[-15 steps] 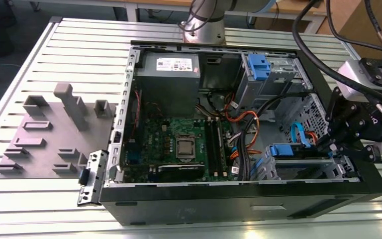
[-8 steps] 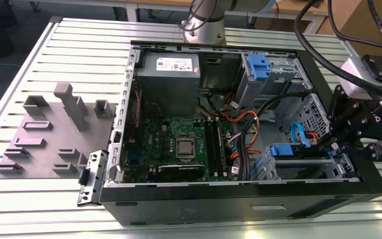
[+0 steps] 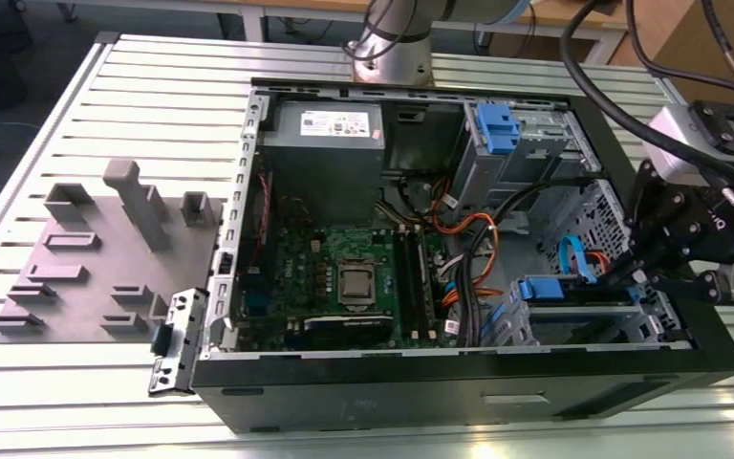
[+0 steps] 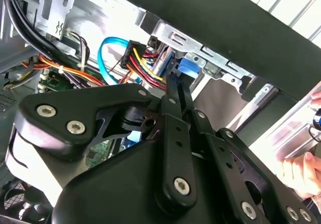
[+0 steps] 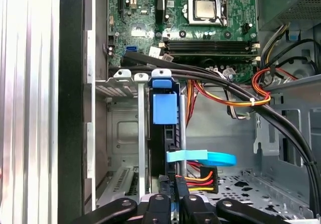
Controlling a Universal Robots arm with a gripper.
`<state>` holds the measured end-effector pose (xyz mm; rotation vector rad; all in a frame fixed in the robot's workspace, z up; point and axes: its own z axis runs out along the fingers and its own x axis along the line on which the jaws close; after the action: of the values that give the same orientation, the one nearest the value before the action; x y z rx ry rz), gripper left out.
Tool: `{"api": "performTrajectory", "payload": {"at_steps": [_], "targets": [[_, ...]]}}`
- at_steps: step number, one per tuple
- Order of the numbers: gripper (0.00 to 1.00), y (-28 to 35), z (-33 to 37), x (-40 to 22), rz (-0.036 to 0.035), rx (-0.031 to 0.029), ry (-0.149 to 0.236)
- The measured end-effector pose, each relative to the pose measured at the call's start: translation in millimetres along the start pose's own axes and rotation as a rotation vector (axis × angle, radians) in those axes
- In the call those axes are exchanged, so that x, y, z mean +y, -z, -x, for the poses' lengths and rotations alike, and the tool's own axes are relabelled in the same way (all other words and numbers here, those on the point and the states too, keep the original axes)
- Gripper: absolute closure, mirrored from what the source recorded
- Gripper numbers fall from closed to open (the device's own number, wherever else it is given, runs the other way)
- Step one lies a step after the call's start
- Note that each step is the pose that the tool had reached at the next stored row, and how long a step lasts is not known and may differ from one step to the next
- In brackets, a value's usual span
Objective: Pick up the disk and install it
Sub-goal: 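Insert the second disk wire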
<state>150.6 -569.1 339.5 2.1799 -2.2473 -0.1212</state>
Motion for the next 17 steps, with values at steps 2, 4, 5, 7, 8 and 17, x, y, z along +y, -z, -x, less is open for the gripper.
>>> {"api": "performTrajectory", "payload": {"at_steps": [2,4,5,7,8,17], "targets": [[0.84,-0.2,0.3,1.3,-0.0002,0.0008,0.000],[0.84,-0.1,0.3,1.3,-0.0005,0.0105,-0.001],[0.84,-0.2,0.3,1.4,-0.0006,0.0139,-0.001],[0.84,-0.4,0.3,1.6,-0.0006,0.0143,-0.001],[0.84,-0.6,0.3,1.7,-0.0006,0.0143,-0.001],[0.84,-1.9,2.6,2.0,-0.0006,0.0145,-0.001]]}}
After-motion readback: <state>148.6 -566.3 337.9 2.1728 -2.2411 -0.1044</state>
